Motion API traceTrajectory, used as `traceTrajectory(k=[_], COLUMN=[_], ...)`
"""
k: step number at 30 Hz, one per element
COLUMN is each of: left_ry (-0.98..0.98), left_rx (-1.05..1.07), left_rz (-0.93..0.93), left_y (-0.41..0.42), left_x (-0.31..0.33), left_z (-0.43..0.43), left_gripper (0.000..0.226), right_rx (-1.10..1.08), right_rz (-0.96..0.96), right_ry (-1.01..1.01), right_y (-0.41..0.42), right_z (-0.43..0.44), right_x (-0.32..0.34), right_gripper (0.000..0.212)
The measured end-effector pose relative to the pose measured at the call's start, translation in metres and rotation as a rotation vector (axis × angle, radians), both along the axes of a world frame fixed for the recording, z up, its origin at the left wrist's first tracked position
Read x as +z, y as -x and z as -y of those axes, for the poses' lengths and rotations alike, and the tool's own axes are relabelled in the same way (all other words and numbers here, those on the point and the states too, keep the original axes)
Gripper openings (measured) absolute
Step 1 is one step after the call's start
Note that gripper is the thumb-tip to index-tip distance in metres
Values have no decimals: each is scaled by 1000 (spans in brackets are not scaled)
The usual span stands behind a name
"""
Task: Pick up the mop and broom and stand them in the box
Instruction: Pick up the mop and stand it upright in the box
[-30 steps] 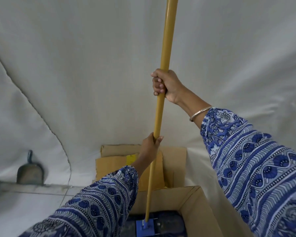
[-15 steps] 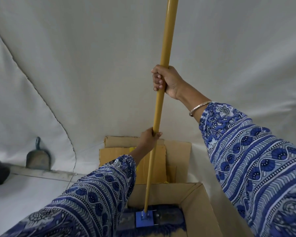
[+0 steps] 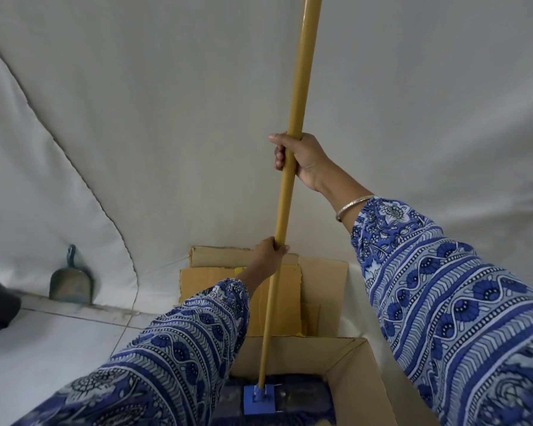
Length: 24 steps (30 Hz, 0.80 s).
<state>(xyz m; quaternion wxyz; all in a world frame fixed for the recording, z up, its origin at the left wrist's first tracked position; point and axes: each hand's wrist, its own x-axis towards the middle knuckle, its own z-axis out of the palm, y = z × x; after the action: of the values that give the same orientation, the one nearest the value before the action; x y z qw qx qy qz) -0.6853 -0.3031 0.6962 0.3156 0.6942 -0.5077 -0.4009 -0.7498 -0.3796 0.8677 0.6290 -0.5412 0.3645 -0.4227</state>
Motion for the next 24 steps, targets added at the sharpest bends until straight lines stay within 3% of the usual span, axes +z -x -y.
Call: traceTrajectory(k=[14, 17, 21, 24], left_ry=[4, 13, 36, 56], left_rx=[39, 58, 89, 132], left_rz=[14, 1, 70, 104], left_y=[1, -4, -27, -64], left_x=[11, 17, 31, 45], left_z=[2, -4, -18, -31], left_gripper=[32, 41, 49, 49], right_rx=[-4, -37, -162, -480], right_rz=[-167, -217, -228, -172], right_ry=[114, 129, 173, 230], right_y=[0, 0, -2, -14], right_z=[2, 4, 4, -1], right_x=[4, 3, 4, 6], right_gripper=[13, 38, 55, 86])
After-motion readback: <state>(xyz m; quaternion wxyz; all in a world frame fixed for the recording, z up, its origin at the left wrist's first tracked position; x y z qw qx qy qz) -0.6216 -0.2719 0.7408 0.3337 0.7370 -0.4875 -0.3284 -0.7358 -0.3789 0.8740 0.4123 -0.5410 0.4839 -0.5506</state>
